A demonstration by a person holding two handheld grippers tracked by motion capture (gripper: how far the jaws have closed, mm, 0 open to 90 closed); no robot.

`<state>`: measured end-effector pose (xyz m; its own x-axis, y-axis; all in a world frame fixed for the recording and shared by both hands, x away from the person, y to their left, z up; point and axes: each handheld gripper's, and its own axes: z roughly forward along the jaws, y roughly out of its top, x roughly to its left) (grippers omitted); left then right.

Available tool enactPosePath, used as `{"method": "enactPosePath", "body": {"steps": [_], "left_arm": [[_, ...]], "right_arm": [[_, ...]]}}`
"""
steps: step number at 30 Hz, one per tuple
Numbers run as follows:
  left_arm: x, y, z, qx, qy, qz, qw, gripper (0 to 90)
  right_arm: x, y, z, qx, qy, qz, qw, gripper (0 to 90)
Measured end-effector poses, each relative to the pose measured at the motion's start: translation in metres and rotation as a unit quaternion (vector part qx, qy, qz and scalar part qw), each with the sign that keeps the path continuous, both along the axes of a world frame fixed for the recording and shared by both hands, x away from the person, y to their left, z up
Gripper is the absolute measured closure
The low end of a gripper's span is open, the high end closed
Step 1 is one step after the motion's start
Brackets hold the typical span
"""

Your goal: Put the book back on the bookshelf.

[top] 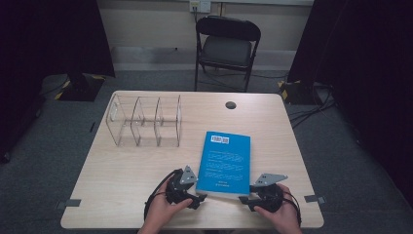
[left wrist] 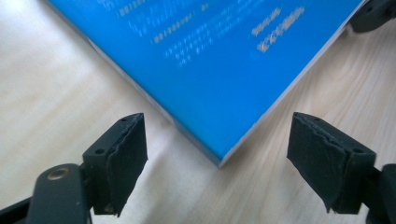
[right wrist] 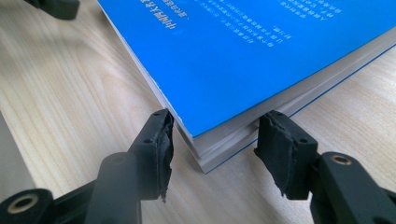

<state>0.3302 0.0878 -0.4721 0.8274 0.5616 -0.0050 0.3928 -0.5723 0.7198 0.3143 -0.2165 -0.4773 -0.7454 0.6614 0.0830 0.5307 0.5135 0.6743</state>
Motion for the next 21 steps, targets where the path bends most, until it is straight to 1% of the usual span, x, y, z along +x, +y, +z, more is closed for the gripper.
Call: {"method": "enactPosePath", "body": {"steps": [1, 2, 3, 4, 5, 7, 8, 10, 11, 13, 14, 15, 18, 19, 20, 21], "left_arm": [[-0.001, -0.002, 0.004, -0.003, -0.008, -0.005, 1.0, 19.0], [-0.002, -0.004, 0.008, 0.0, -0.011, -0.015, 0.9998, 18.2], [-0.004, -0.009, 0.012, -0.008, -0.017, -0.032, 0.9993, 17.7], [-0.004, -0.009, 0.012, -0.008, -0.017, -0.032, 0.9993, 17.4], [-0.005, -0.013, 0.014, -0.012, -0.018, -0.044, 0.9988, 17.4], [-0.006, -0.022, 0.015, -0.013, -0.024, -0.058, 0.998, 17.0], [-0.005, -0.026, 0.016, 0.0, -0.024, -0.063, 0.9977, 17.1], [-0.005, -0.028, 0.016, 0.002, -0.025, -0.065, 0.9976, 17.1], [-0.005, -0.03, 0.014, -0.015, -0.02, -0.063, 0.9977, 17.1], [-0.003, -0.033, 0.014, -0.001, -0.021, -0.071, 0.9972, 17.0], [-0.003, -0.035, 0.013, -0.003, -0.02, -0.068, 0.9975, 17.1], [-0.002, -0.038, 0.011, 0.0, -0.02, -0.075, 0.997, 17.1], [-0.003, -0.042, 0.01, 0.002, -0.024, -0.076, 0.9968, 17.1], [-0.003, -0.045, 0.008, -0.011, -0.024, -0.077, 0.9967, 17.1], [-0.003, -0.049, 0.008, -0.003, -0.032, -0.082, 0.9961, 17.2], [-0.003, -0.049, 0.008, -0.003, -0.032, -0.082, 0.9961, 17.5]], "right_arm": [[0.0, 0.0, 0.0, 0.0, -0.002, 0.001, 1.0, 45.9], [0.0, 0.0, 0.001, 0.002, -0.005, 0.002, 1.0, 45.8], [0.0, 0.0, 0.002, 0.004, -0.006, 0.0, 1.0, 45.9], [0.0, 0.0, 0.002, 0.005, -0.005, 0.0, 1.0, 45.9], [0.0, 0.0, 0.002, 0.005, -0.005, 0.0, 1.0, 45.9], [0.001, -0.001, 0.002, 0.008, -0.004, -0.001, 1.0, 45.8], [0.001, -0.001, 0.002, 0.008, -0.003, -0.001, 1.0, 45.9], [0.001, -0.001, 0.001, 0.009, -0.003, -0.001, 1.0, 45.8], [0.001, -0.001, 0.002, 0.011, -0.004, -0.002, 0.9999, 45.8], [0.001, -0.001, 0.003, 0.012, -0.004, -0.003, 0.9999, 45.8], [0.001, -0.001, 0.003, 0.013, -0.004, -0.003, 0.9999, 45.7], [0.001, -0.001, 0.004, 0.017, -0.003, -0.004, 0.9998, 45.6], [0.001, -0.001, 0.004, 0.015, -0.003, -0.005, 0.9999, 45.5], [0.001, -0.001, 0.004, 0.015, -0.004, -0.005, 0.9999, 45.5], [0.001, -0.001, 0.005, 0.016, -0.002, -0.006, 0.9999, 45.5], [0.001, -0.001, 0.005, 0.016, -0.002, -0.006, 0.9999, 45.5]]}}
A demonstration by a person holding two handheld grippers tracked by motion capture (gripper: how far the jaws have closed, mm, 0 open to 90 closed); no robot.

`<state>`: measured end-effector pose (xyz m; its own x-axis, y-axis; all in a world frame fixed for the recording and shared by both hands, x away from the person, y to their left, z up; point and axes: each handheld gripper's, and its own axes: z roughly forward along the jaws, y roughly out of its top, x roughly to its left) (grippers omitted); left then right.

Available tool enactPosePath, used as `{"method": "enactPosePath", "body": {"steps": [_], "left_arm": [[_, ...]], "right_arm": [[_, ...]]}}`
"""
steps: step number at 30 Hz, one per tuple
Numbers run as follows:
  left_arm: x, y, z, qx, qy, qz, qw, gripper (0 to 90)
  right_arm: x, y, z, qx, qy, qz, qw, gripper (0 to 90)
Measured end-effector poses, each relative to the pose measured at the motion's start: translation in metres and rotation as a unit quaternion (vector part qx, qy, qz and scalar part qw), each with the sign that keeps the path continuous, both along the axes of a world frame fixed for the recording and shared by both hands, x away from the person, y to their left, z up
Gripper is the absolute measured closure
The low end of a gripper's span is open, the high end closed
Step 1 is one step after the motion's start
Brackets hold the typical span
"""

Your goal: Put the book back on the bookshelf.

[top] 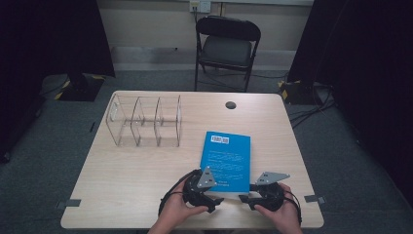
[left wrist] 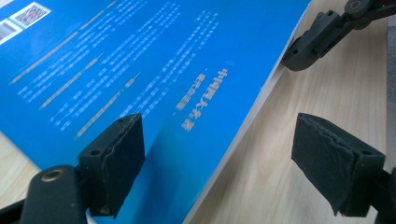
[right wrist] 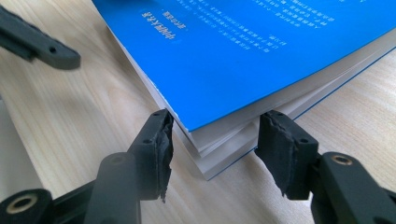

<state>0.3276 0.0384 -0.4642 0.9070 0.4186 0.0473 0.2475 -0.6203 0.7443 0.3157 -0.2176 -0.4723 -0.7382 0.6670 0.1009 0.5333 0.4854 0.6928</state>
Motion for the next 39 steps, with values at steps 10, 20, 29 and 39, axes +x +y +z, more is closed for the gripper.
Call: {"method": "enactPosePath", "body": {"steps": [10, 20, 29, 39], "left_arm": [[0.005, -0.019, -0.007, 0.011, -0.016, -0.012, 0.9997, 15.7], [0.01, -0.036, -0.012, 0.018, -0.04, -0.017, 0.9989, 15.2], [0.013, -0.04, -0.01, 0.037, -0.055, -0.018, 0.9976, 23.3], [0.013, -0.038, -0.006, 0.027, -0.056, -0.038, 0.9973, 36.4]], "right_arm": [[0.001, 0.0, 0.004, 0.011, 0.0, -0.001, 0.9999, 45.2], [0.001, 0.0, 0.005, 0.017, 0.005, -0.006, 0.9998, 45.1], [0.002, -0.001, 0.005, 0.022, 0.01, -0.007, 0.9997, 45.1], [0.005, -0.002, 0.005, 0.036, 0.012, -0.005, 0.9993, 44.7]]}}
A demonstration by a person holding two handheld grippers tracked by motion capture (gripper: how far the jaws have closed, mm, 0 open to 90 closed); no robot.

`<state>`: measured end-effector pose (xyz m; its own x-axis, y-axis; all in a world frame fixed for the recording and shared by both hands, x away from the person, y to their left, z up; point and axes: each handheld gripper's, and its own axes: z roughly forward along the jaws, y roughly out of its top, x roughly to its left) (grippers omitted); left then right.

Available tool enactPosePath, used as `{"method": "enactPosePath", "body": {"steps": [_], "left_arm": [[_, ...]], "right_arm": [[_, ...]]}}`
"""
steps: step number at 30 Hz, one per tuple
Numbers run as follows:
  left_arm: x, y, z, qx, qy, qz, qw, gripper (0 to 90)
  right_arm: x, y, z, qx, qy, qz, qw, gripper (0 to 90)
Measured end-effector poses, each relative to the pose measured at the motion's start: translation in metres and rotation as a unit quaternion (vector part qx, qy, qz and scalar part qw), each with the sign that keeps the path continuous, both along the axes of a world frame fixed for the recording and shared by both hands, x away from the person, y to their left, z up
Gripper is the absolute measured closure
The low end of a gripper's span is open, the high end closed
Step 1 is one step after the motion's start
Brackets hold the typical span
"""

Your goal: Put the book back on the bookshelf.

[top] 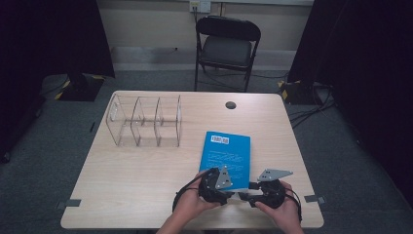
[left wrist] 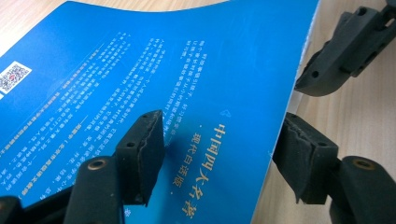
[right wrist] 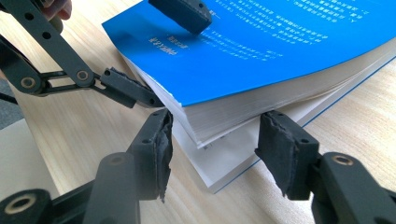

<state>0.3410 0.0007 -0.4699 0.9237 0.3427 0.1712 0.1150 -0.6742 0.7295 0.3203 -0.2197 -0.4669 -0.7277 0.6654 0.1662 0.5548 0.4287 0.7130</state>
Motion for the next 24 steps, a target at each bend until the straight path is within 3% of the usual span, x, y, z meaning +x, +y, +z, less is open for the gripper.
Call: {"method": "enactPosePath", "body": {"steps": [1, 5, 6, 7, 10, 14, 20, 21, 23, 24], "left_arm": [[0.0, 0.0, 0.002, 0.014, 0.003, -0.004, 0.9999, 37.2], [0.0, 0.0, 0.004, 0.015, 0.003, -0.008, 0.9999, 40.4], [0.0, 0.001, 0.002, -0.001, 0.003, -0.008, 1.0, 40.4], [0.001, 0.003, 0.004, 0.002, 0.011, -0.008, 0.9999, 42.4], [0.001, 0.002, 0.004, -0.006, 0.012, -0.009, 0.9999, 44.1], [-0.001, 0.001, 0.006, 0.0, 0.005, -0.012, 0.9999, 50.0], [-0.001, 0.004, 0.008, -0.01, 0.011, -0.01, 0.9998, 58.4], [-0.001, 0.004, 0.011, 0.005, 0.013, -0.011, 0.9998, 59.0], [-0.001, 0.004, 0.01, -0.002, 0.013, -0.013, 0.9998, 59.3], [0.0, 0.004, 0.013, 0.01, 0.017, -0.012, 0.9997, 59.8]], "right_arm": [[0.0, 0.0, -0.001, 0.0, 0.0, 0.001, 1.0, 44.3], [0.001, 0.001, -0.002, -0.003, -0.002, 0.005, 1.0, 42.0], [0.001, 0.001, -0.002, -0.003, -0.002, 0.005, 1.0, 42.0], [0.001, 0.002, -0.002, -0.003, -0.002, 0.006, 1.0, 41.4], [0.001, 0.002, -0.001, 0.0, -0.003, 0.005, 1.0, 40.4], [0.002, 0.003, -0.002, 0.002, 0.0, 0.01, 0.9999, 37.4], [0.002, 0.004, -0.004, 0.003, -0.01, 0.021, 0.9997, 32.0], [0.002, 0.004, -0.004, -0.001, -0.012, 0.021, 0.9997, 30.6], [0.003, 0.003, -0.005, 0.002, -0.012, 0.024, 0.9996, 28.9], [0.004, -0.001, -0.006, 0.009, -0.012, 0.029, 0.9995, 27.2]]}}
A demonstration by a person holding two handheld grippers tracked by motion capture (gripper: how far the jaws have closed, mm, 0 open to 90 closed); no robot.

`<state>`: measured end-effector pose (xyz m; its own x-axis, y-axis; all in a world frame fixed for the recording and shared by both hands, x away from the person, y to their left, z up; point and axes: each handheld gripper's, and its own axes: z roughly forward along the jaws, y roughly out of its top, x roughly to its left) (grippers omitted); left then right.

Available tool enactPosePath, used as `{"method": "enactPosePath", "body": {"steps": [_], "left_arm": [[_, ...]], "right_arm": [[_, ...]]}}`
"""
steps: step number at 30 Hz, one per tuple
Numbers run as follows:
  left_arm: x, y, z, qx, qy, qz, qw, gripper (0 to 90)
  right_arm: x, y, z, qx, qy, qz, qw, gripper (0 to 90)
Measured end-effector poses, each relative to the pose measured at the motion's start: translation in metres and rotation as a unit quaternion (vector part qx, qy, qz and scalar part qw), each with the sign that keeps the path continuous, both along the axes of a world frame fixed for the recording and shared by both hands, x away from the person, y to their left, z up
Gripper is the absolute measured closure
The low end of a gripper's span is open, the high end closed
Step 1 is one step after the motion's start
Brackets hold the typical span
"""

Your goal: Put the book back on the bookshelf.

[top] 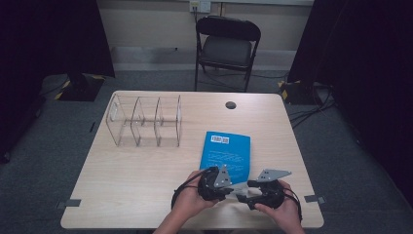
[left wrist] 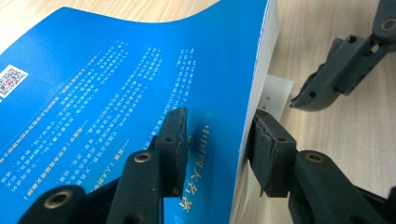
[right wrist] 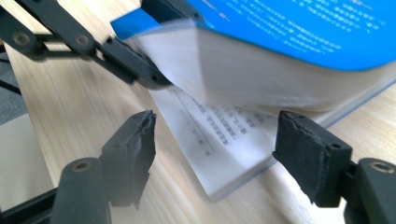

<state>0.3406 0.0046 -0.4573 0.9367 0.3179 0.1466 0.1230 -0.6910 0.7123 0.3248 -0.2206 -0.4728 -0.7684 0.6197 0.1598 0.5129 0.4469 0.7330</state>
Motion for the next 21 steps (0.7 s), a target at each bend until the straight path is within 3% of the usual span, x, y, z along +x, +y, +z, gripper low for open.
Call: {"method": "enactPosePath", "body": {"steps": [3, 11, 12, 15, 18, 19, 21], "left_arm": [[0.001, 0.0, -0.001, -0.011, 0.003, 0.0, 0.9999, 60.3], [0.002, 0.001, 0.001, -0.005, 0.011, -0.003, 0.9999, 60.3], [0.002, 0.0, 0.0, -0.015, 0.01, -0.002, 0.9998, 60.3], [0.003, 0.001, 0.002, -0.001, 0.012, -0.003, 0.9999, 60.3], [0.003, 0.0, 0.003, 0.001, 0.014, -0.003, 0.9999, 60.3], [0.003, 0.0, 0.003, 0.001, 0.014, -0.002, 0.9999, 60.2], [0.002, 0.001, 0.002, -0.003, 0.013, -0.001, 0.9999, 60.2]], "right_arm": [[0.0, -0.005, 0.0, -0.006, -0.014, 0.006, 0.9999, 26.1], [0.005, -0.015, 0.0, -0.028, -0.049, -0.003, 0.9984, 23.3], [0.006, -0.016, 0.0, -0.035, -0.052, -0.001, 0.998, 23.3], [0.01, -0.014, -0.002, -0.049, -0.063, -0.006, 0.9968, 23.3], [0.013, -0.012, -0.002, -0.054, -0.068, -0.005, 0.9962, 23.3], [0.018, -0.009, -0.002, -0.073, -0.074, 0.0, 0.9946, 23.3], [0.022, -0.008, -0.004, -0.075, -0.077, 0.002, 0.9942, 23.3]]}}
